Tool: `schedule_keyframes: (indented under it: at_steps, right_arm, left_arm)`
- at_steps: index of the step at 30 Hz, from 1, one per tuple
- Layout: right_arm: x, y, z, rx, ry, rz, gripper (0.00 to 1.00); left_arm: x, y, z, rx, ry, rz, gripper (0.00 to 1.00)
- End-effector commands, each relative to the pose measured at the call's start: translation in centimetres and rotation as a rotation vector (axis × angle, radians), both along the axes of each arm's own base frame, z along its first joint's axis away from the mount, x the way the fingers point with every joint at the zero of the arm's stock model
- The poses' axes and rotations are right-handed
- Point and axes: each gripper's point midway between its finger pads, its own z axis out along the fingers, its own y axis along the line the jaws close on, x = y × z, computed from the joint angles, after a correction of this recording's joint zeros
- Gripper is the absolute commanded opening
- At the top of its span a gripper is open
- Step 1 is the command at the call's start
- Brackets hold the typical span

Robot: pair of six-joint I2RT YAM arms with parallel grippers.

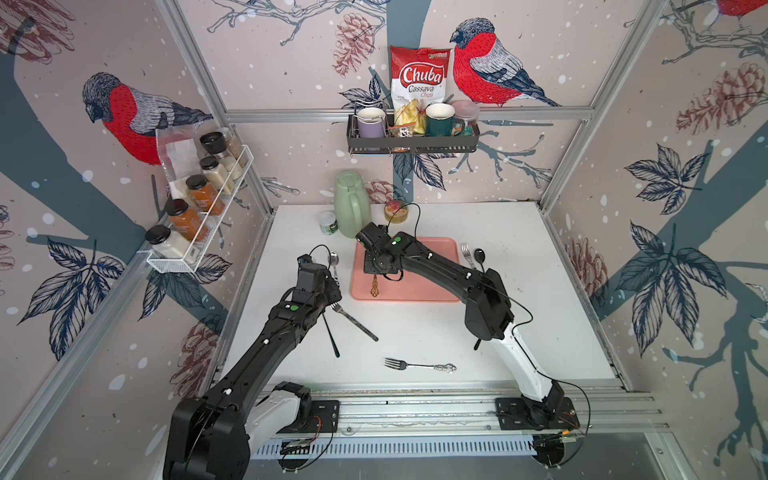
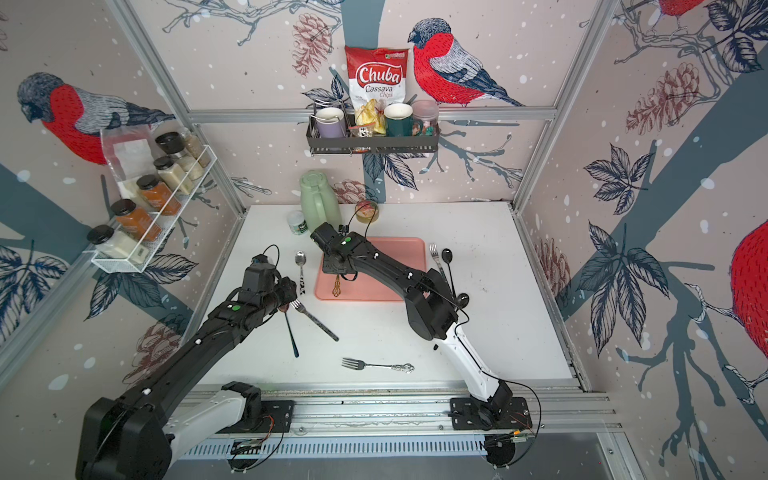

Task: Set the spoon and fork side by side
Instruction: Place the fork on the tray.

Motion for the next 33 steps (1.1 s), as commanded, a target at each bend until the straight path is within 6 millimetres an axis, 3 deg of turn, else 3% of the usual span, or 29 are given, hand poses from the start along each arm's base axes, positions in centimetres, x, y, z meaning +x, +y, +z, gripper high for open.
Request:
schedule_keyframes:
  at_steps: [1,6,9,11,13,16,20,25,31,33]
  right_arm:
    - [0.3,0.0,-1.8,0.001,0.032,-0.058,0.01]
    - [1.6,0.9,-4.4,0.034,0.044,-0.064,0.01]
    - [2.3,0.4,-6.1,0.028,0.079,-0.084,0.01]
    - [2.4,0.2,-6.3,0.025,0.080,-0.083,0.01]
    - [2.3,0.5,-6.1,0.038,0.090,-0.063,0.09]
    - [2.2,0.5,-4.6,0.064,0.103,-0.026,0.36]
    - [2.5,-1.1,-0.8,0.093,0.072,-0.016,0.54]
    - [1.9,-4.6,4.0,0.144,0.021,-0.028,0.60]
    - [0.0,-11.2,6.5,0.156,-0.033,-0.077,0.60]
    - [-1.1,-13.2,6.3,0.146,-0.034,-0.085,0.59]
  left_arm:
    - [0.5,-0.5,0.4,-0.027,-0.028,-0.004,0.43]
    - [0.5,-1.5,-0.4,-0.018,-0.010,-0.046,0.43]
    - [0.5,-2.5,-0.2,0.025,-0.014,-0.076,0.43]
    - [0.6,-3.2,-0.2,0.031,-0.018,-0.094,0.43]
    - [0.7,-3.7,-0.3,0.034,-0.015,-0.108,0.43]
    - [1.0,-4.6,-0.5,0.044,-0.003,-0.142,0.44]
    - [1.3,-5.8,-0.8,0.068,0.014,-0.186,0.45]
    - [2.3,-8.4,-1.6,0.150,0.045,-0.296,0.49]
    - [5.1,-10.4,-4.0,0.246,0.122,-0.376,0.50]
    - [6.0,-10.8,-4.8,0.264,0.143,-0.388,0.50]
